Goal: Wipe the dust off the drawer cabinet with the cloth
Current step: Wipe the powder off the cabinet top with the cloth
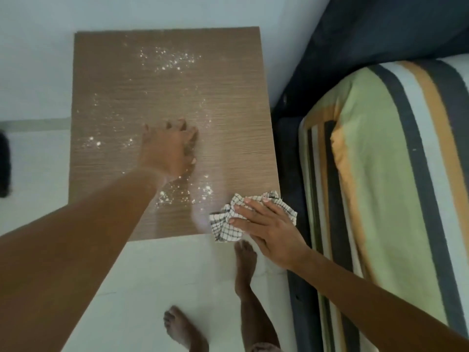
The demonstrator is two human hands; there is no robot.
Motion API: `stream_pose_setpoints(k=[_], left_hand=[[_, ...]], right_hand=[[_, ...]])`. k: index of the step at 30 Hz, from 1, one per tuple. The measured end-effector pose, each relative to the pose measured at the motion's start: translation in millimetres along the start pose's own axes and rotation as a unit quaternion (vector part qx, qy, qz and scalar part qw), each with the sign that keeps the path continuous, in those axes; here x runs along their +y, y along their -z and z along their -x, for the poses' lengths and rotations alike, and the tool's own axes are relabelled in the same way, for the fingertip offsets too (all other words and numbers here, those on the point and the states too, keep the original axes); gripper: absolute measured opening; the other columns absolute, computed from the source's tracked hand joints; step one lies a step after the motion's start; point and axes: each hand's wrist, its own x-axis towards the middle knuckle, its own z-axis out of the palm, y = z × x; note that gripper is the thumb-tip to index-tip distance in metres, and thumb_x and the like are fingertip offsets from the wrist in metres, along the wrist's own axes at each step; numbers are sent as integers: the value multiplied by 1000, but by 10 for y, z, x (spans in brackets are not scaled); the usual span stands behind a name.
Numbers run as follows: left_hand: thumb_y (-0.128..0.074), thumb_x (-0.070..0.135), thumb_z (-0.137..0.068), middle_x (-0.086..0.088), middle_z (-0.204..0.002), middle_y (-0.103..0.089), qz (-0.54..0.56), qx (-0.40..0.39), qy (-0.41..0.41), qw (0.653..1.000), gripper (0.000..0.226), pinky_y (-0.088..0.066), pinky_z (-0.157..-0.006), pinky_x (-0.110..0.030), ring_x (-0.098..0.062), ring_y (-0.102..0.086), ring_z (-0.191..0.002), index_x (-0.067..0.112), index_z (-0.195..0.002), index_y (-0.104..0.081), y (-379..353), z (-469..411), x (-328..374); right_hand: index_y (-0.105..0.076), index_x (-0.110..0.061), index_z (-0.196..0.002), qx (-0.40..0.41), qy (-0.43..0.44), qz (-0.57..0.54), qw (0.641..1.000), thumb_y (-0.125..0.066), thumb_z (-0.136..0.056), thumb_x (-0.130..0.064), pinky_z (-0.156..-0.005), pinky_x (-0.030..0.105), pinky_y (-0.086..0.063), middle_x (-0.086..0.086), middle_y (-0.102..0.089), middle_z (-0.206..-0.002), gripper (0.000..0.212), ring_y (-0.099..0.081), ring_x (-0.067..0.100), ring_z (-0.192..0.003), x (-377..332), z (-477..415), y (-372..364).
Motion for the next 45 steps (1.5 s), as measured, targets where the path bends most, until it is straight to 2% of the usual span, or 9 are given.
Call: stream_pose_setpoints(k=[4, 10, 14, 19, 22, 27, 32, 37, 45], left_hand=[[-65, 45, -89, 3, -148, -48, -2, -4, -16, 1000, 45, -11, -115, -64, -31, -40, -138, 33, -132, -59, -93, 406, -39], [-66, 46, -89, 0, -145, -51, 52, 2, -1, 999, 40, -24, -112, -56, -33, -43, -135, 28, -125, -64, -94, 631, -180], [-68, 40, -89, 1, -118, -64, 59, 14, 16, 998, 15, -39, -105, -58, -34, -57, -116, 28, -95, -61, -39, 500, -330], [-71, 25, -90, 1, -125, -68, 43, -5, 72, 996, 36, -47, -100, -39, -29, -64, -113, 34, -125, -67, 102, 233, -400], [-67, 24, -93, 2, -118, -72, 20, 4, 89, 996, 26, -48, -83, -29, -23, -67, -105, 33, -116, -73, 85, 108, -418], [-72, 27, -88, 10, -117, -71, 71, 10, 102, 992, 29, -47, -82, -24, -12, -65, -97, 34, -116, -73, 4, 59, -494], [-65, 39, -92, 12, -134, -62, -18, -36, 52, 998, 48, -34, -109, -39, -13, -60, -116, 44, -138, -53, -100, 50, -573], [-60, 40, -94, 20, -143, -53, -1, -50, 66, 997, 45, -20, -118, -49, -13, -55, -125, 48, -138, -50, -20, 76, -538], [-58, 42, -95, 15, -156, -36, 19, -61, 49, 997, 53, -5, -121, -56, -17, -42, -141, 48, -144, -39, -44, 136, -589]], right_hand=[[-69, -21, -128, 75, 11, -42, 996, -67, -83, 7, -113, 42, -43, -4, -60, -141, 52, -50, 17, -138, -264, 193, -140], [-72, -12, -124, 173, -108, -172, 964, -49, -97, -7, -97, 23, -55, 5, -66, -134, 35, -66, 14, -118, -727, -151, 187], [-72, -10, -121, 204, -141, -217, 944, -57, -98, -2, -95, 27, -57, 3, -71, -125, 29, -68, 11, -113, -663, -673, 610], [-71, -15, -125, 222, -159, -210, 939, -58, -100, -10, -75, 20, -57, 2, -77, -107, 28, -71, 11, -86, -109, -1669, 1199], [-69, -19, -128, 225, -165, -154, 948, -57, -101, -18, -63, 31, -53, 5, -77, -88, 29, -63, 19, -65, 427, -2414, 1442], [-70, -23, -129, 256, -195, -116, 940, -56, -100, -23, -106, 29, -48, -1, -72, -123, 32, -66, 13, -113, 1189, -3437, 1546], [-57, -40, -139, 169, -181, -35, 968, -46, -101, -47, -105, 37, -45, 7, -52, -134, 41, -53, 22, -121, 1360, -3858, 1203], [-33, -33, -156, 58, -47, 79, 994, -27, -106, -45, -115, 46, -29, -5, -35, -161, 51, -32, 26, -142, 1220, -4026, 1122], [-25, -35, -158, 3, -10, 93, 996, -21, -108, -46, -125, 44, -15, -6, -26, -165, 51, -19, 22, -154, 639, -2961, 685]])
